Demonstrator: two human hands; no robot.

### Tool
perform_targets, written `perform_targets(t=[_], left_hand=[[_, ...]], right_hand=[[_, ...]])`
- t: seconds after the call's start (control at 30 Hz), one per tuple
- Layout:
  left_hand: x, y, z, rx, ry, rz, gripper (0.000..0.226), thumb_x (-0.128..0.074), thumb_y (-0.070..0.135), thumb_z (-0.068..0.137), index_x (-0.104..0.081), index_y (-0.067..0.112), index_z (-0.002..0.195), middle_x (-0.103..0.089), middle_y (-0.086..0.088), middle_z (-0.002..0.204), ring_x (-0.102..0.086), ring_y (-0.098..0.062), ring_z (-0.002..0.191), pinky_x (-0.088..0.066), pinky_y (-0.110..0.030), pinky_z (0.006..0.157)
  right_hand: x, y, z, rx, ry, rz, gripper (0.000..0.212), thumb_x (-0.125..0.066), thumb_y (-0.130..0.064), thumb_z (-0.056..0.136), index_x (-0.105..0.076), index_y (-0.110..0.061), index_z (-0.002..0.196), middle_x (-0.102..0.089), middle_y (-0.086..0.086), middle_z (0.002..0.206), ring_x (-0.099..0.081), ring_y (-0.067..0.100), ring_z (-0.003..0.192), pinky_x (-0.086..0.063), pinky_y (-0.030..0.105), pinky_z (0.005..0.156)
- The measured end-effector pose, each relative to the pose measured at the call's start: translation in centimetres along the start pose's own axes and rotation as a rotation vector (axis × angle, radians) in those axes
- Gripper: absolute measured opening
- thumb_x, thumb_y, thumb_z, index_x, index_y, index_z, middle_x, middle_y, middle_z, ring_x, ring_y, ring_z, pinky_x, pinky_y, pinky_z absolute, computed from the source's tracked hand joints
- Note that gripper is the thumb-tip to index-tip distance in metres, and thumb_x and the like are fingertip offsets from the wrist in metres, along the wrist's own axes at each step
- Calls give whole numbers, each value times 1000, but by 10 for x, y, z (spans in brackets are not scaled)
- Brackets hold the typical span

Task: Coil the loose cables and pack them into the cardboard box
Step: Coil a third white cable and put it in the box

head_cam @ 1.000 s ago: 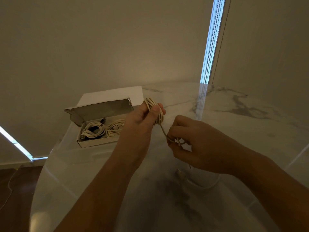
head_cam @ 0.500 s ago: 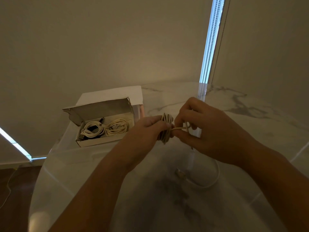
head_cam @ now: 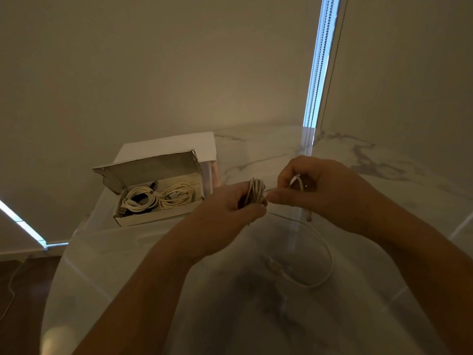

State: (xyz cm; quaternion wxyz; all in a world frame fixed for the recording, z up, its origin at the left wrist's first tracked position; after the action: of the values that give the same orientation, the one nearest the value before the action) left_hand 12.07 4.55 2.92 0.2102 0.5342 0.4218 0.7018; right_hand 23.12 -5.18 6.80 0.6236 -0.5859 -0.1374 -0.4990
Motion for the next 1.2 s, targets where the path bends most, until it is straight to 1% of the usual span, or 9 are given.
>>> perform_targets(t=[0.1,0.23,0.37,0.47,0.57,0.73,0.87,1.0,1.2], left_hand=[[-2,-1,0,20,5,25,10,-55,25,98,-64,22,99,-65,-13,92,-61,-27,86,-53,-44,81],[0,-3,1,30,18,0,12,-53,18,97,-66,20,95,-66,-6,89,-61,-20,83,-51,-37,77],[0,-5,1,39,14,-75,17,-52,13,97,-68,13,103,-67,-9,92,-62,-25,87,-53,-43,84],[-4,-7,2,70,0,-125,23,-50,13,99,-68,18,112,-65,-1,90,-60,-15,82,-53,-39,85],[-10,-8,2,111,-32,-195,29,-46,11,100,-66,21,118,-65,-6,97,-61,-16,88,-53,-37,89],[-20,-5,2,138,-70,-236,25,-46,11,98,-68,21,105,-64,-2,96,-58,-13,87,-45,-25,75],[-30,2,2,85,-114,-301,20,-50,26,102,-69,32,104,-71,2,102,-65,-16,96,-53,-30,88],[-35,10,1,-12,-132,-239,22,-46,30,104,-66,27,113,-67,12,93,-61,-2,88,-47,-22,80],[-31,11,3,-74,-69,-175,26,-41,32,105,-61,22,117,-63,11,97,-59,-2,91,-46,-22,85]], right_hand=[[-1,4,-1,-79,6,118,55,-38,-69,81,-67,-23,78,-70,-7,70,-65,1,66,-43,14,64],[-9,23,-2,-306,-49,721,72,-35,-68,89,-66,-4,78,-71,14,86,-70,25,75,-56,31,72],[-17,24,-3,-438,-123,1171,64,-41,-65,89,-66,-5,85,-68,13,89,-66,20,70,-59,34,70],[-15,19,-5,-392,-163,1306,36,-51,-38,95,-67,-5,95,-67,11,93,-68,17,76,-60,31,73],[-11,20,-4,-332,-129,1302,23,-53,-13,94,-70,-2,104,-69,12,99,-69,16,80,-59,29,76],[-2,21,0,-251,-23,1144,32,-60,-16,87,-71,-6,115,-70,6,94,-68,14,82,-59,28,80],[2,28,1,-266,183,1144,55,-71,-13,75,-55,-2,126,-73,12,89,-69,18,73,-60,30,73],[9,41,-3,-286,403,970,72,-80,-9,75,-40,-15,135,-75,15,86,-71,22,69,-59,29,66],[18,38,1,-177,341,757,27,-74,-14,83,-63,-4,106,-75,13,86,-73,25,73,-62,38,73]])
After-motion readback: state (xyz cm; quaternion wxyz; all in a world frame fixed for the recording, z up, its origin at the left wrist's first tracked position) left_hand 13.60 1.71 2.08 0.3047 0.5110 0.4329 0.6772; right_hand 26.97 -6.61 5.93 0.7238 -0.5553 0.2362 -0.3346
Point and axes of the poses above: each hand's wrist, its own z-axis towards the middle knuckle, its own x-axis out of the back of the hand, y = z × x, the point moved 8 cm from there along z, towards the middle knuckle
